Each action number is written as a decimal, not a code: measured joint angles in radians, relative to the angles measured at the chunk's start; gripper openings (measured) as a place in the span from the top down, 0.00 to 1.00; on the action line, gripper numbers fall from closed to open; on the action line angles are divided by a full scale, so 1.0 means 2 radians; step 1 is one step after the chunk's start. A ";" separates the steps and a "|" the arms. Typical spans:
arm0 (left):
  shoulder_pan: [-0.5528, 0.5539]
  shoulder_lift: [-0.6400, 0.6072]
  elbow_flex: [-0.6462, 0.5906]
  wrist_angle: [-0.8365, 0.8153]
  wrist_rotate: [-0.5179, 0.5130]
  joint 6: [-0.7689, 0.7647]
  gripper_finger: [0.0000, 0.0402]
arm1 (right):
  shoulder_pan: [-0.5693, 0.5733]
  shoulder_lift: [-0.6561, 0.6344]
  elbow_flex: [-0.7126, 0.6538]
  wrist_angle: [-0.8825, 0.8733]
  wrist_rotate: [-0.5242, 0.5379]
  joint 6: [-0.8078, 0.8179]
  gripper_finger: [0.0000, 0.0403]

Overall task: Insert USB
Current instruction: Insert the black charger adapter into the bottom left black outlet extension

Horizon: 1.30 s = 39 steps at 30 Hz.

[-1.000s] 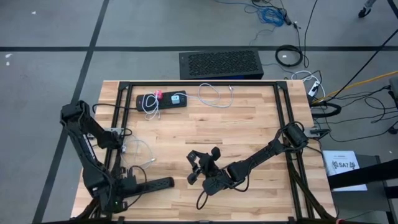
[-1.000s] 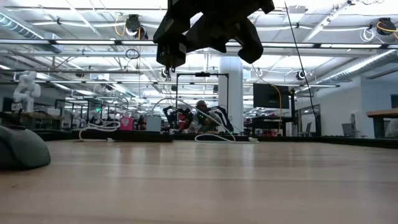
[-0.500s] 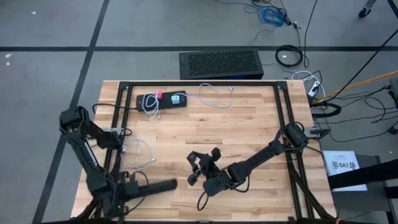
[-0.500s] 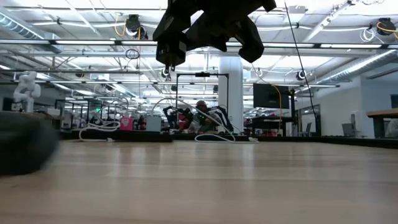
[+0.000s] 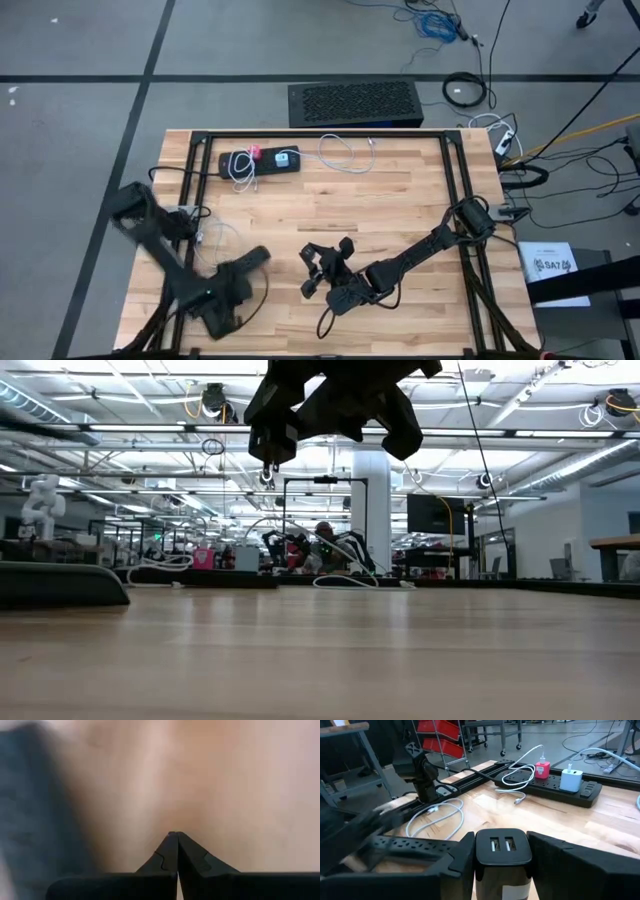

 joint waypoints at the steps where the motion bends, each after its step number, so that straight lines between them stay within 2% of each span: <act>1: 0.006 -0.007 -0.001 -0.014 -0.022 0.008 1.00 | 0.000 0.000 0.000 0.000 0.000 -0.002 0.71; 4: 0.010 -0.045 0.001 -0.050 -0.029 0.003 1.00 | 0.000 0.000 0.000 0.005 0.000 -0.007 0.71; 8: 0.002 -0.097 0.001 -0.130 0.010 -0.031 1.00 | 0.000 0.000 0.000 0.008 0.001 -0.011 0.71; 12: -0.016 -0.118 0.001 -0.206 0.081 -0.074 1.00 | 0.000 0.000 0.000 0.006 0.001 -0.012 0.71; 17: -0.040 -0.108 0.001 -0.196 0.124 -0.095 1.00 | 0.000 0.000 0.000 0.006 0.001 -0.012 0.71; 22: -0.046 -0.095 -0.002 -0.190 0.115 -0.111 1.00 | 0.000 0.000 0.000 0.007 0.001 -0.016 0.71; 31: -0.021 -0.092 -0.052 -0.123 0.052 -0.105 1.00 | 0.000 0.000 0.000 0.007 0.002 -0.016 0.71; 39: 0.013 -0.106 -0.050 -0.133 0.026 -0.039 1.00 | -0.004 0.000 0.000 0.022 -0.001 -0.022 0.71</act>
